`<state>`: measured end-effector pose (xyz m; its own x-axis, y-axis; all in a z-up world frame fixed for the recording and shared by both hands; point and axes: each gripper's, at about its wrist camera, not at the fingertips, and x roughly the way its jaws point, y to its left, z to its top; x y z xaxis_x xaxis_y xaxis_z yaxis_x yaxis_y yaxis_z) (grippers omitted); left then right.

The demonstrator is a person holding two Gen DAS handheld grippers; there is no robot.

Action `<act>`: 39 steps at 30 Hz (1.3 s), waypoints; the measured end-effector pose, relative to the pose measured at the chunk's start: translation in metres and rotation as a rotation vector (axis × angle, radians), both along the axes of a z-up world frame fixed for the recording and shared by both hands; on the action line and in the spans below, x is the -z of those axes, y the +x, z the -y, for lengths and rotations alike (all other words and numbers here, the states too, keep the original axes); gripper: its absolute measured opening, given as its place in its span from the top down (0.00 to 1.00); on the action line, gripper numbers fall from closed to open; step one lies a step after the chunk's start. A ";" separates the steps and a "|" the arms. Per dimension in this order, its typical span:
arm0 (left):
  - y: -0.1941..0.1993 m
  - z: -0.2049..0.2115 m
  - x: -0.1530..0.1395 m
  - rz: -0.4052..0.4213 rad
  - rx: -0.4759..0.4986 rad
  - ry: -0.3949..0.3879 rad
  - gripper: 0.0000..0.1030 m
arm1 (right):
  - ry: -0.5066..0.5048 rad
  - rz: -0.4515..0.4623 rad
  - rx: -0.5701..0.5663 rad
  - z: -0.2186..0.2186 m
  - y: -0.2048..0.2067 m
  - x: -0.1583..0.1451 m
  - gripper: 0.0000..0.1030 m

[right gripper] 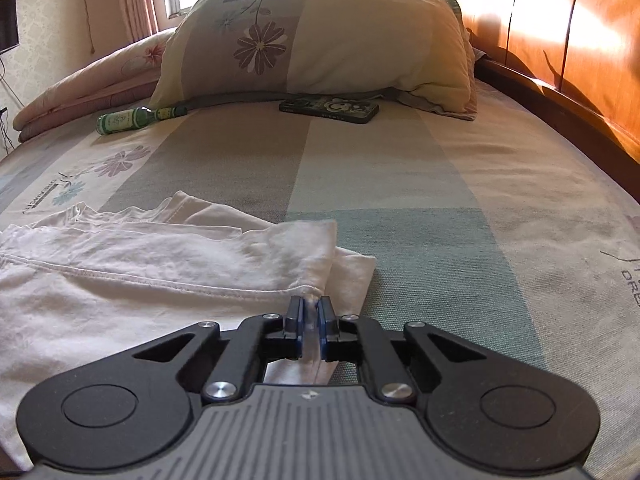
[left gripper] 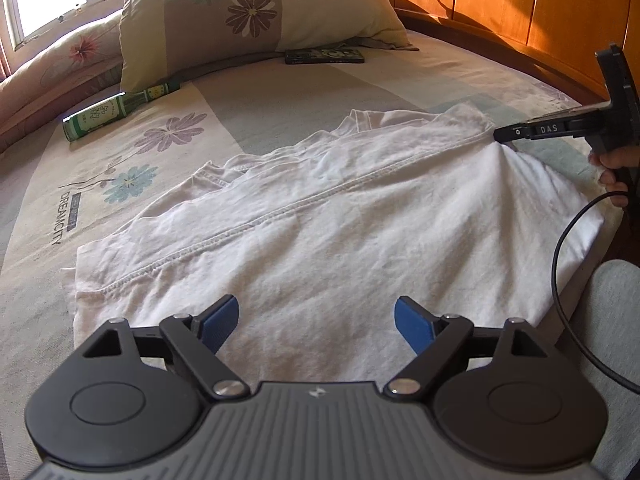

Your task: Fold clothes

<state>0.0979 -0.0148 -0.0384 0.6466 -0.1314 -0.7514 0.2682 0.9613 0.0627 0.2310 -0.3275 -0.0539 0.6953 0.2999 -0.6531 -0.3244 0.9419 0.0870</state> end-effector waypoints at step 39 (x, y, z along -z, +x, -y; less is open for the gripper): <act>-0.097 -0.080 0.016 -0.104 -0.187 -0.312 0.02 | -0.078 -0.036 -0.252 -0.162 -0.133 -0.007 0.19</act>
